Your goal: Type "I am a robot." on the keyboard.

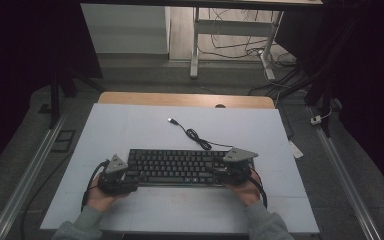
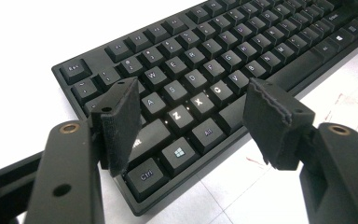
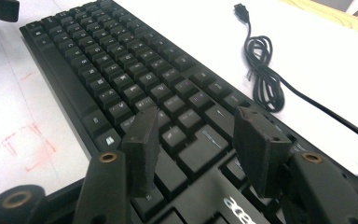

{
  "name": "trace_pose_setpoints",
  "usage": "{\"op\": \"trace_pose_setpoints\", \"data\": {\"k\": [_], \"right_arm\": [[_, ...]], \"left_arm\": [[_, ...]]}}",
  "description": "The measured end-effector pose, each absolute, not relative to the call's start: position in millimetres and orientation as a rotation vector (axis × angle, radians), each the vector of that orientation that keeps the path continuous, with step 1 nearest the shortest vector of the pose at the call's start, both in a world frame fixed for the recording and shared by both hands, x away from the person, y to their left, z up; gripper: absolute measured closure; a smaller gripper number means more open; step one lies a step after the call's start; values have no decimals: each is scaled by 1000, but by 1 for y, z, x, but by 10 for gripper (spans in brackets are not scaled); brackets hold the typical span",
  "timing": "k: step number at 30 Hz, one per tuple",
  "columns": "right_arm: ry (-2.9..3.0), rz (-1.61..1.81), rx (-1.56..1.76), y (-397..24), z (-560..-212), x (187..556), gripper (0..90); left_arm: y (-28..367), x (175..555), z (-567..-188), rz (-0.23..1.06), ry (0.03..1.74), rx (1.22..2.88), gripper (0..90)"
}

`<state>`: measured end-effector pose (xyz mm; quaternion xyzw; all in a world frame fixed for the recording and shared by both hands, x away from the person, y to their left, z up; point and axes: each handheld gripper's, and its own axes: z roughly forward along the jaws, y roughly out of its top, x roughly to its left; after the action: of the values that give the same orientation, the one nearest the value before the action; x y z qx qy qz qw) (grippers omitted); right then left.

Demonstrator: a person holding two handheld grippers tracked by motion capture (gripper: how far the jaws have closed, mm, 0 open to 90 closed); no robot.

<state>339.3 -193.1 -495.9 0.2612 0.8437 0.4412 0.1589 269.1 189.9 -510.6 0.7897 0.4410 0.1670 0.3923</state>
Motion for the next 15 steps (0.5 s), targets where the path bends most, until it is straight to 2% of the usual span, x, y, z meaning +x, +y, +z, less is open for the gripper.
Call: {"op": "trace_pose_setpoints", "data": {"k": [15], "right_arm": [[2367, 1250, 783, -231, -495, 330, 466]], "left_arm": [[198, 264, -508, 419, 1139, 1975, 363]]}}
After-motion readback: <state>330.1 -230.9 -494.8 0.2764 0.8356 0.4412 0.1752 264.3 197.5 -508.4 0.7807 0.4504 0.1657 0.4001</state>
